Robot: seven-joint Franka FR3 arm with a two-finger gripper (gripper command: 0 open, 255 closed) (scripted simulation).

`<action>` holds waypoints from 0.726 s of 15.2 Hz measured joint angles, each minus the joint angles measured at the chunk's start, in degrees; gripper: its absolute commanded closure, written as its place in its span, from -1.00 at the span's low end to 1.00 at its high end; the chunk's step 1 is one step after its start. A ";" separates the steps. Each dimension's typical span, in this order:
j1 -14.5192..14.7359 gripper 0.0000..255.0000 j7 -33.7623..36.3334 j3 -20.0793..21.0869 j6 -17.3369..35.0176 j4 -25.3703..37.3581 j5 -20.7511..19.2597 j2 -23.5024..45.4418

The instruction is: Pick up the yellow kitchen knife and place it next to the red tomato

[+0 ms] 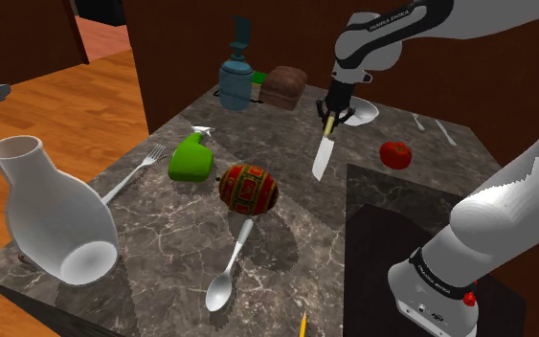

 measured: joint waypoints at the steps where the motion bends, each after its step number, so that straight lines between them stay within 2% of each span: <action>1: -0.04 1.00 -0.10 -0.03 0.71 -0.34 -0.01 0.38; 9: -0.03 1.00 -0.16 -0.03 2.48 -0.91 -0.03 1.56; 10: -0.03 -1.00 -0.16 -0.03 2.48 -0.91 -0.03 1.56; 11: -0.03 -1.00 -0.16 -0.03 2.48 -0.91 -0.03 1.56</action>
